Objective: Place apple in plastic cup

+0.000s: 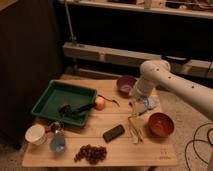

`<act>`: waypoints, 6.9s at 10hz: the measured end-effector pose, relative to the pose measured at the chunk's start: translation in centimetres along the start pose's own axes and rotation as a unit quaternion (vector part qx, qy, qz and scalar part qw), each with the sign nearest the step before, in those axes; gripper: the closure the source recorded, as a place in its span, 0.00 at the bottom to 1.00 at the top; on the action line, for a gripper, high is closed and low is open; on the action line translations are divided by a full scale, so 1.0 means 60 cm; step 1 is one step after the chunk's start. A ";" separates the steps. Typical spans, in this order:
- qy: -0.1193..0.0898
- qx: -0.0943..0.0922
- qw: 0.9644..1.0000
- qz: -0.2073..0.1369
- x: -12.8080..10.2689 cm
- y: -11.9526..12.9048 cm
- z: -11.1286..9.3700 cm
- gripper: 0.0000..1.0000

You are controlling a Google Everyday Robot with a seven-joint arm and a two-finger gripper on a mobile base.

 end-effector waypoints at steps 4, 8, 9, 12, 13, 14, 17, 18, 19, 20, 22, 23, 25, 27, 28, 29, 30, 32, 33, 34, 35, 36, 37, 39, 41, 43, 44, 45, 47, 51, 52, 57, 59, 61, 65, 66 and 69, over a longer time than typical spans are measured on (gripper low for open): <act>0.000 0.000 1.000 0.000 0.000 0.000 0.000 0.20; 0.000 0.000 1.000 0.000 0.001 0.000 0.000 0.20; 0.000 0.000 1.000 0.000 0.001 0.000 0.000 0.20; 0.000 0.000 1.000 0.000 0.001 0.000 0.000 0.20; 0.000 0.000 1.000 0.000 0.001 0.000 0.000 0.20; 0.000 0.000 1.000 0.000 0.001 0.000 0.000 0.20; 0.000 0.000 1.000 0.000 0.001 0.000 0.000 0.20; 0.000 0.000 1.000 0.000 0.001 0.000 0.000 0.20; 0.000 0.000 1.000 0.000 0.000 0.000 0.000 0.20; 0.000 0.000 1.000 0.000 0.001 0.000 0.000 0.20; 0.000 0.000 1.000 0.000 0.000 0.000 0.000 0.20; 0.000 0.000 1.000 0.000 0.000 0.000 0.000 0.20; 0.000 0.000 1.000 0.000 0.000 -0.001 -0.001 0.20; -0.020 -0.006 1.000 -0.009 -0.020 0.002 -0.007 0.20; -0.031 -0.009 0.999 -0.015 -0.041 0.002 -0.007 0.20; -0.045 -0.009 0.999 -0.028 -0.081 -0.004 -0.002 0.20; -0.053 -0.008 0.998 -0.034 -0.105 -0.010 0.002 0.20; -0.088 -0.006 0.995 -0.051 -0.200 -0.035 0.027 0.20; -0.103 -0.005 0.993 -0.051 -0.224 -0.042 0.041 0.20; -0.121 0.000 0.992 -0.047 -0.241 -0.049 0.058 0.20; -0.138 0.007 0.989 -0.043 -0.253 -0.057 0.074 0.20; -0.150 0.010 0.988 -0.038 -0.253 -0.065 0.084 0.20; -0.159 0.013 0.986 -0.037 -0.248 -0.070 0.088 0.20; -0.172 0.013 0.984 -0.031 -0.229 -0.078 0.100 0.20; -0.176 0.017 0.984 -0.030 -0.224 -0.085 0.111 0.20; -0.179 0.029 0.983 -0.031 -0.213 -0.091 0.119 0.20; -0.181 0.033 0.982 -0.034 -0.213 -0.093 0.122 0.20; -0.183 0.036 0.982 -0.037 -0.214 -0.095 0.127 0.20; -0.183 0.043 0.981 -0.039 -0.209 -0.101 0.134 0.20; -0.175 0.050 0.982 -0.048 -0.212 -0.118 0.151 0.20; -0.172 0.048 0.983 -0.051 -0.219 -0.123 0.157 0.20; -0.154 0.018 0.986 -0.057 -0.240 -0.132 0.215 0.20; -0.137 -0.001 0.988 -0.067 -0.253 -0.127 0.241 0.27; -0.136 -0.008 0.988 -0.076 -0.263 -0.123 0.250 0.44; -0.135 -0.011 0.988 -0.070 -0.268 -0.119 0.199 0.87; -0.129 -0.004 0.990 -0.062 -0.259 -0.115 0.173 0.95; -0.129 0.029 0.990 -0.042 -0.236 -0.092 0.048 1.00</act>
